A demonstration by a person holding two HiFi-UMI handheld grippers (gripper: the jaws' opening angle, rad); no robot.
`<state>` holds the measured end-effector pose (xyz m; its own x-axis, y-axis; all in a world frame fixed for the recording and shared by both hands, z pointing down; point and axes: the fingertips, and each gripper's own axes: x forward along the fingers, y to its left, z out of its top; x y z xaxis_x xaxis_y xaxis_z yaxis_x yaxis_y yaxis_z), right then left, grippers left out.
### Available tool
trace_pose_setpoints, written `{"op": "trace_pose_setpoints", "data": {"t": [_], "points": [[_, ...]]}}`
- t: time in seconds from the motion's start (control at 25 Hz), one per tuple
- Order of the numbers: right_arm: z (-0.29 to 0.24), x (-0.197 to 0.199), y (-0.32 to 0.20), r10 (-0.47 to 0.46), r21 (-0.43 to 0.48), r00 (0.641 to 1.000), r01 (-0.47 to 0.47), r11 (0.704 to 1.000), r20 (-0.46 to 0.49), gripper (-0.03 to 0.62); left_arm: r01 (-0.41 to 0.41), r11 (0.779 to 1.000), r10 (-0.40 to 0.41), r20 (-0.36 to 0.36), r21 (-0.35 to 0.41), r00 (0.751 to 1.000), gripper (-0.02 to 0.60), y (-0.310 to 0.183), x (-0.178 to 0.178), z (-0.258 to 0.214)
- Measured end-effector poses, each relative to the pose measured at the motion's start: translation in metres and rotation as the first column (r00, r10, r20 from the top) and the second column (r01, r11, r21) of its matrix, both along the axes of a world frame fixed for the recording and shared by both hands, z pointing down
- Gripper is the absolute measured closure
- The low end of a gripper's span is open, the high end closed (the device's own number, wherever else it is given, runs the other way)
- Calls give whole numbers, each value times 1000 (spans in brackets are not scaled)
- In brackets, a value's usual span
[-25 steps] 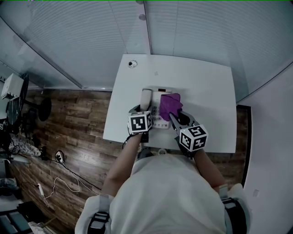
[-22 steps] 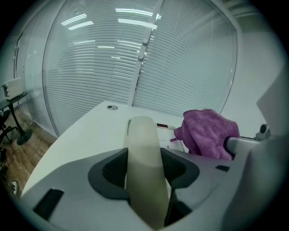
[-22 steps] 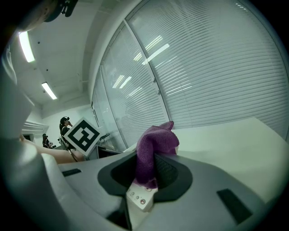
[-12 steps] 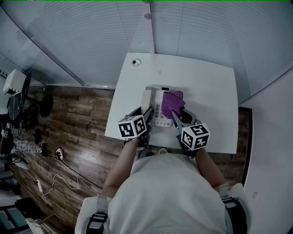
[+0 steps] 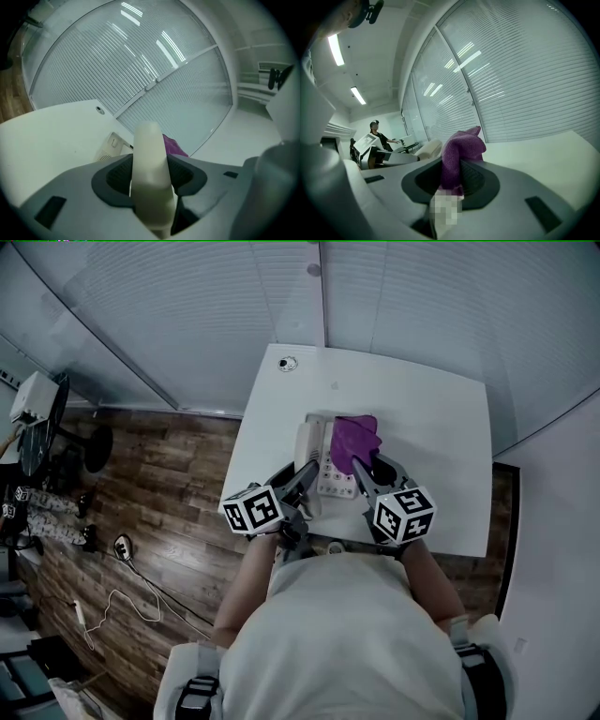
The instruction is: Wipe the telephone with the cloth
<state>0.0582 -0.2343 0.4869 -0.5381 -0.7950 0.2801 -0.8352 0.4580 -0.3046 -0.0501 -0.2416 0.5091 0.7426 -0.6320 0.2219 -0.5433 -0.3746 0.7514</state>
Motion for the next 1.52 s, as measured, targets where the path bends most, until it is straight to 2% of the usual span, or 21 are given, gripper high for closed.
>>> {"op": "trace_pose_setpoints", "data": {"t": [0.2, 0.32, 0.4, 0.52, 0.76, 0.92, 1.16, 1.28, 1.52], "points": [[-16, -8, -2, -26, 34, 1000, 26, 999, 12, 494, -24, 1000, 26, -142, 11, 990, 354, 8, -2, -11], [-26, -12, -6, -39, 57, 999, 38, 998, 19, 494, -9, 999, 0, -224, -40, 975, 354, 14, -8, -9], [-31, -15, -9, -44, 69, 999, 43, 997, 24, 494, -12, 998, -7, -316, -60, 949, 354, 17, -8, -13], [-39, -17, -12, -50, 82, 998, 48, 996, 34, 494, -43, 999, 26, -435, -30, 900, 354, 23, -5, -27], [-54, -26, -21, -73, 110, 995, 65, 992, 73, 494, -75, 997, 69, -557, 11, 828, 354, 25, -6, -42], [-66, -34, -24, -85, 134, 992, 73, 988, 88, 494, -96, 995, 100, -601, 39, 793, 354, 28, -5, -51], [-78, -43, -25, -110, 156, 988, 92, 984, 108, 494, -112, 992, 124, -632, 59, 765, 354, 31, -2, -59], [-81, -49, -22, -131, 159, 984, 111, 981, 120, 494, -115, 992, 127, -639, 61, 759, 354, 32, -2, -61], [-79, -61, -17, -167, 150, 976, 146, 978, 139, 494, -113, 992, 126, -633, 61, 764, 354, 31, -2, -60]]}}
